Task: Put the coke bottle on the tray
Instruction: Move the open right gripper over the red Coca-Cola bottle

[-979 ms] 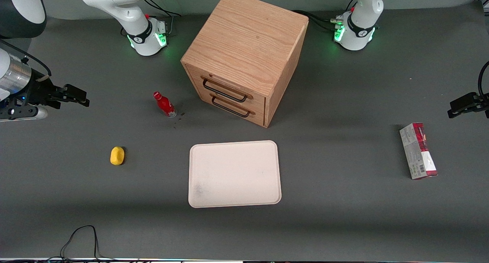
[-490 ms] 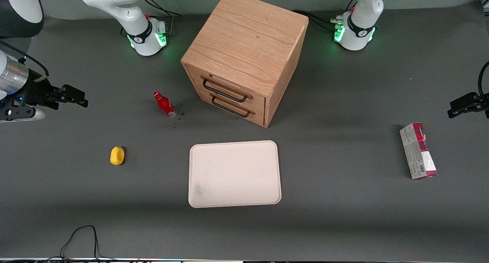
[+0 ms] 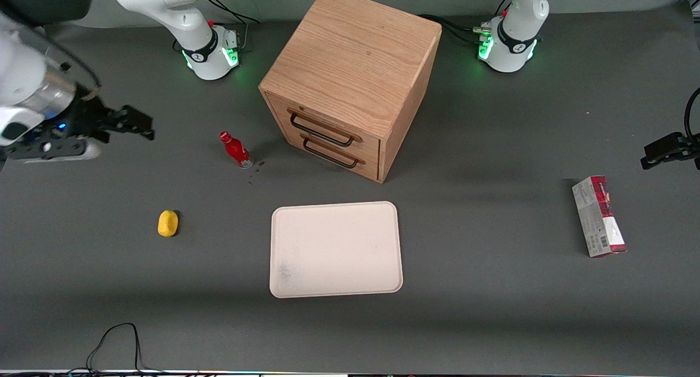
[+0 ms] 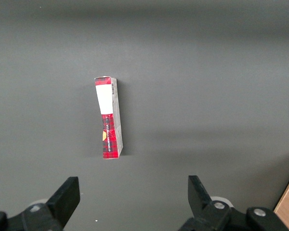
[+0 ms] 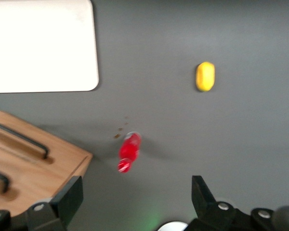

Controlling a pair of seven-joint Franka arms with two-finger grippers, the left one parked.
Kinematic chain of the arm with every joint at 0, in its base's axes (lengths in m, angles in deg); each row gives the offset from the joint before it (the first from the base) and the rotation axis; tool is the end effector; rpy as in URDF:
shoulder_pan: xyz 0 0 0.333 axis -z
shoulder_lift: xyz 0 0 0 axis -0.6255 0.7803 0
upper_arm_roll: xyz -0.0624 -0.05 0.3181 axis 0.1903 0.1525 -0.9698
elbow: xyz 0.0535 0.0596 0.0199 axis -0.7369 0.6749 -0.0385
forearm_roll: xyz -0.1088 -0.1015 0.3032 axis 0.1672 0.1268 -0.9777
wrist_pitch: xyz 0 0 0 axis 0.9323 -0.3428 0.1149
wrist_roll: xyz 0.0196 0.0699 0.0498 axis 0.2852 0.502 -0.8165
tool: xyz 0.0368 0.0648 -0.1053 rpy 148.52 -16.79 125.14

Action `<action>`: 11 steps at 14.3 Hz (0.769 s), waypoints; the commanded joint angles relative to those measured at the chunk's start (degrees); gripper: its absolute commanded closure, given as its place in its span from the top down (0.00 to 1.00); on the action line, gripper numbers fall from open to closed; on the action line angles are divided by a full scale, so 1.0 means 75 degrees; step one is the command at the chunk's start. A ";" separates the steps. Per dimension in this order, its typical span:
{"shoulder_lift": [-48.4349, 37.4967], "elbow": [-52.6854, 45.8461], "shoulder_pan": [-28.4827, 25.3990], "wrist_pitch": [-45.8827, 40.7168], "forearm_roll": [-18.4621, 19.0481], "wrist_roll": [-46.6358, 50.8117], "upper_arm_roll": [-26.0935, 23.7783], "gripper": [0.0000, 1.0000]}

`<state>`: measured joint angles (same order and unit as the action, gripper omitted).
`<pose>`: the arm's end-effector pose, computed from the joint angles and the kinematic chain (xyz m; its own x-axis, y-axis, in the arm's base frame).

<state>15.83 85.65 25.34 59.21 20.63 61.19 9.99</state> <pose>0.4812 0.1114 0.6074 0.9946 -0.0014 -0.1035 -0.0027 -0.9999 -0.0123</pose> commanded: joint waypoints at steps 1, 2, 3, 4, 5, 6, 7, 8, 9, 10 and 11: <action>0.0099 -0.0137 -0.0523 -0.0291 -0.0035 0.0932 -0.0134 1.00; 0.0099 -0.0020 -0.0595 -0.0385 -0.0035 0.0980 -0.0134 1.00; 0.0053 0.0155 -0.0607 -0.0397 -0.0035 0.0981 -0.0134 1.00; 0.0018 0.0296 -0.0607 -0.0386 -0.0046 0.0969 -0.0146 1.00; -0.0052 0.0541 -0.0607 -0.0316 -0.0070 0.0969 -0.0135 1.00; -0.0204 0.0914 -0.0607 -0.0153 -0.0081 0.0946 -0.0134 1.00; -0.0449 0.1545 -0.0607 0.0348 -0.0082 0.0922 -0.0134 1.00; -0.0823 0.2340 -0.0607 0.1026 -0.0082 0.0876 -0.0123 1.00; -0.1163 0.3172 -0.0607 0.1694 -0.0070 0.0864 -0.0123 1.00; -0.1503 0.3957 -0.0619 0.2257 -0.0047 0.0864 -0.0123 1.00; -0.1773 0.4591 -0.0665 0.2750 -0.0046 0.0852 -0.0123 1.00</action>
<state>10.95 106.27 20.77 71.84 20.63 67.64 8.89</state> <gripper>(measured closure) 0.000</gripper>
